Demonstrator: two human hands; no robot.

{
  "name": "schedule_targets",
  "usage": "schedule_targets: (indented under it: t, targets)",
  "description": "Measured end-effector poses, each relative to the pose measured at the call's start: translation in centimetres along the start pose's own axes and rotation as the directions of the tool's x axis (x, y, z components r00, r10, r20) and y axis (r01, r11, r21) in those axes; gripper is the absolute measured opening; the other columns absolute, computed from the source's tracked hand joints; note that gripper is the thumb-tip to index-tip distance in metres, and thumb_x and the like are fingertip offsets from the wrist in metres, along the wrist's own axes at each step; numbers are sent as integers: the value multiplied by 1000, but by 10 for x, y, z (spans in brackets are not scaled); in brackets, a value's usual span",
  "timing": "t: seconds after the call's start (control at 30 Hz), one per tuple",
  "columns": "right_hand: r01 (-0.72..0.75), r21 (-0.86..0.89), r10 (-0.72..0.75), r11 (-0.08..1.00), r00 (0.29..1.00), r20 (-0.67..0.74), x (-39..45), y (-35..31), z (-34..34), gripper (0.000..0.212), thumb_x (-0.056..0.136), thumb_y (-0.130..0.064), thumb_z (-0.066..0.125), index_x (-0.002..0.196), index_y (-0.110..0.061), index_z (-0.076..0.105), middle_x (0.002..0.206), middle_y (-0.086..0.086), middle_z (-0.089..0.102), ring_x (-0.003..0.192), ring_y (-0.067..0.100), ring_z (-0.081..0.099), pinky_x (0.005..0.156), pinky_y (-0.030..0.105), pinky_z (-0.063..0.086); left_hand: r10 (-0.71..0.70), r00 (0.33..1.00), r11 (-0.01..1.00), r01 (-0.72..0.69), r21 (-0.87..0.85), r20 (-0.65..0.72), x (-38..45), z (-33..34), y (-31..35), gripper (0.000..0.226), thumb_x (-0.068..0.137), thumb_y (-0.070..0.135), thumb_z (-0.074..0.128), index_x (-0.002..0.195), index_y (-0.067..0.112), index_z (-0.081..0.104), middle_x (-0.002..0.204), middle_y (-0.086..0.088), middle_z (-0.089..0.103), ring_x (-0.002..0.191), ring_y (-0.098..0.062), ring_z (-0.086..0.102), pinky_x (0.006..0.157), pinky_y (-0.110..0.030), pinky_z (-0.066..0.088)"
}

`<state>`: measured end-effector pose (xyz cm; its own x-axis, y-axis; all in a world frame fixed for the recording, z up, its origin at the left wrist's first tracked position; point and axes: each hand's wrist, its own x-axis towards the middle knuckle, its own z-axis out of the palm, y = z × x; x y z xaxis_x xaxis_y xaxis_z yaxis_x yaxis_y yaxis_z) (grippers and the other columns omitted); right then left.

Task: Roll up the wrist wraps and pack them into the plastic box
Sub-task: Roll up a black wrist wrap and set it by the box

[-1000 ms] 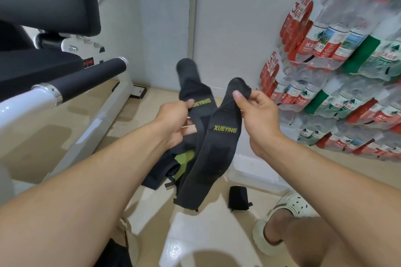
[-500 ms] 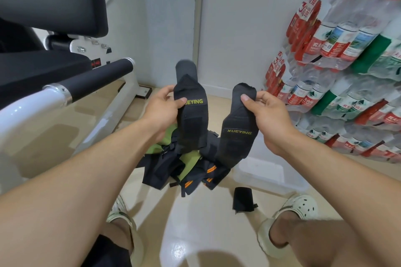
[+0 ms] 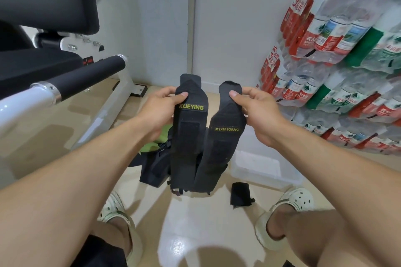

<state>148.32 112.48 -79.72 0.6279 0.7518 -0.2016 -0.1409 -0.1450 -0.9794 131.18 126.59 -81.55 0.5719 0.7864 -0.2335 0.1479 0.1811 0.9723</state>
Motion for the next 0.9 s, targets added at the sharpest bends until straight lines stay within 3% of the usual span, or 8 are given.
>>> schedule_targets:
  t: [0.2, 0.33, 0.47, 0.57, 0.63, 0.7, 0.8, 0.9]
  targets:
    - [-9, -99, 12, 995, 999, 36, 1, 5, 3, 12, 94, -28, 73, 101, -18, 73, 88, -1, 79, 73, 10, 74, 55, 21, 51, 10, 994, 1000, -12, 25, 109, -9, 10, 3, 15, 99, 30, 63, 98, 16, 66, 95, -2, 71, 86, -14, 65, 80, -35, 49]
    - [18, -98, -5, 995, 992, 129, 0, 8, 3, 22, 97, -24, 70, 117, -16, 72, 101, 2, 80, 92, 17, 77, 70, 24, 57, 18, 992, 1000, -20, 16, 127, -9, 15, 4, 8, 99, 24, 63, 95, 20, 68, 96, -1, 70, 82, -12, 66, 77, -33, 49]
    - [19, -124, 3, 992, 984, 179, -2, 9, 2, 25, 98, -22, 68, 121, -14, 72, 104, 2, 80, 92, 16, 77, 68, 20, 57, 16, 987, 999, -22, 36, 163, -11, 14, 4, 6, 100, 21, 63, 98, 19, 69, 95, -2, 68, 77, -8, 68, 67, -23, 53]
    - [36, -187, -8, 982, 989, 148, 1, 12, 2, 20, 97, -26, 70, 111, -13, 76, 99, 7, 80, 86, 18, 76, 78, 31, 57, 33, 996, 997, -38, 60, 86, -13, 12, 9, 9, 100, 20, 62, 92, 20, 66, 85, 4, 67, 66, -3, 65, 58, -18, 49]
    - [41, -259, -7, 965, 991, 132, 4, 14, 1, 19, 96, -30, 70, 103, -14, 78, 95, 6, 80, 79, 15, 74, 77, 34, 54, 21, 1000, 993, -18, 114, -18, -9, 5, 8, 17, 101, 22, 61, 84, 23, 64, 79, 8, 68, 66, -5, 64, 63, -24, 50]
    - [39, -315, 11, 948, 988, 156, 7, 16, 0, 17, 96, -31, 70, 98, -16, 78, 86, 3, 79, 71, 12, 71, 72, 31, 52, -8, 994, 976, 31, 215, -107, -4, -6, 1, 18, 100, 25, 61, 83, 22, 66, 85, 3, 73, 77, -14, 68, 72, -33, 55]
    - [30, -390, 59, 920, 975, 214, 12, 25, 4, 18, 96, -30, 71, 98, -13, 77, 86, 4, 76, 73, 15, 68, 72, 32, 50, -81, 985, 864, 147, 482, -155, -3, -25, -8, 15, 100, 23, 60, 101, 13, 70, 107, -11, 73, 96, -27, 67, 83, -38, 53]
    - [36, -486, 84, 873, 971, 224, 21, 37, 13, 18, 96, -29, 71, 91, -12, 75, 83, 5, 73, 72, 16, 65, 68, 29, 50, -207, 972, 607, 218, 764, -113, -9, -41, -11, 31, 101, 25, 58, 123, 4, 66, 121, -12, 66, 110, -29, 62, 89, -33, 47]
